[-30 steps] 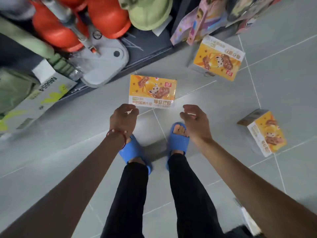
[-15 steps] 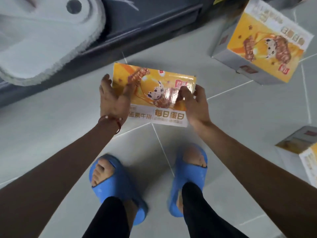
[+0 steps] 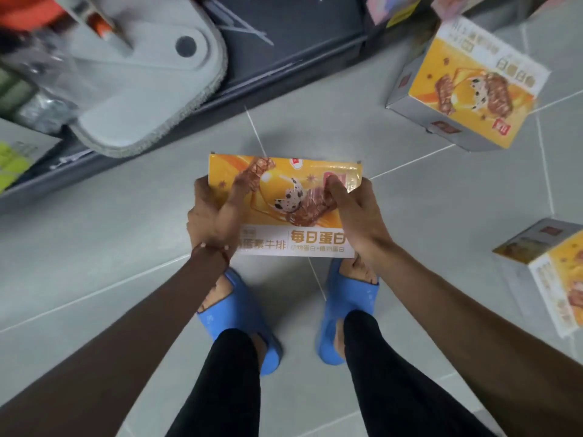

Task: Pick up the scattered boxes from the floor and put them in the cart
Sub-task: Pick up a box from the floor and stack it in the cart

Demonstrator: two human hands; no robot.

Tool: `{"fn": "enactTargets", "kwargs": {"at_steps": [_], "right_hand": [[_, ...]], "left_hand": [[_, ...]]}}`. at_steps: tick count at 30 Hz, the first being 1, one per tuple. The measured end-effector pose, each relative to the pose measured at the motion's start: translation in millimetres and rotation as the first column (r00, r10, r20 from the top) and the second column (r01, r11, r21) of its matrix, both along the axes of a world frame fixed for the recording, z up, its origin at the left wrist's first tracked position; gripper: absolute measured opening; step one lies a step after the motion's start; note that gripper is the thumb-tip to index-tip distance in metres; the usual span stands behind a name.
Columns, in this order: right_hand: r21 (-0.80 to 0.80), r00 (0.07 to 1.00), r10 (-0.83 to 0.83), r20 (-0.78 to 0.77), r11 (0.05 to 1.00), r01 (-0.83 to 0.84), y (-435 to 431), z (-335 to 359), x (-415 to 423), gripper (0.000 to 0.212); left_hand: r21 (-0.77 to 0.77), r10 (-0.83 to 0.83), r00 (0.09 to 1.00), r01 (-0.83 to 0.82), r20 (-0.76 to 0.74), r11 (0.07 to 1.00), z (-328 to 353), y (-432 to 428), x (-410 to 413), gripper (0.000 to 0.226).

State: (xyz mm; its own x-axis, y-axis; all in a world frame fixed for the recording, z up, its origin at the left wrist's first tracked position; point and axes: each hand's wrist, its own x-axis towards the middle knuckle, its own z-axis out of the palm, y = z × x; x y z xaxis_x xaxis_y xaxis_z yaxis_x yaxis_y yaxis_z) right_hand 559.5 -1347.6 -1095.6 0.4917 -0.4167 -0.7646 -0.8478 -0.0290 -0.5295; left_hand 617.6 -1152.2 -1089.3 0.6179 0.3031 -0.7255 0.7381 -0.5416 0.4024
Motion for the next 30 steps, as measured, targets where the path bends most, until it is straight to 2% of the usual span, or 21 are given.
{"fn": "enactTargets", "kwargs": {"at_steps": [3, 12, 15, 23, 26, 30], "right_hand": [[0.094, 0.998, 0.045, -0.036, 0.995, -0.042, 6.4, 60.8, -16.8, 0.039], [0.13, 0.998, 0.06, -0.01, 0.99, -0.059, 16.2, 257.5, -50.0, 0.043], [0.137, 0.993, 0.12, -0.013, 0.984, -0.117, 18.2, 316.7, -57.6, 0.044], [0.18, 0.947, 0.312, 0.07, 0.93, -0.32, 31.6, 458.9, -72.4, 0.045], [0.21, 0.902, 0.412, 0.129, 0.878, -0.431, 41.3, 516.5, -74.7, 0.046], [0.221, 0.813, 0.538, 0.221, 0.785, -0.579, 63.1, 590.3, -81.5, 0.05]], "left_hand": [[-0.041, 0.11, 0.994, -0.111, -0.025, 0.993, 55.6, 8.3, -16.7, 0.07], [-0.099, 0.272, 0.96, -0.277, -0.061, 0.956, 232.5, 23.9, -72.8, 0.062], [-0.113, 0.359, 0.932, -0.362, -0.047, 0.925, 287.1, 29.5, -93.3, 0.06], [-0.215, 0.633, 0.771, -0.608, 0.072, 0.765, 443.7, 45.1, -156.4, 0.059], [-0.263, 0.689, 0.712, -0.645, 0.133, 0.717, 506.7, 53.4, -184.0, 0.054], [-0.303, 0.764, 0.608, -0.702, 0.217, 0.645, 578.1, 65.1, -221.0, 0.061]]}}
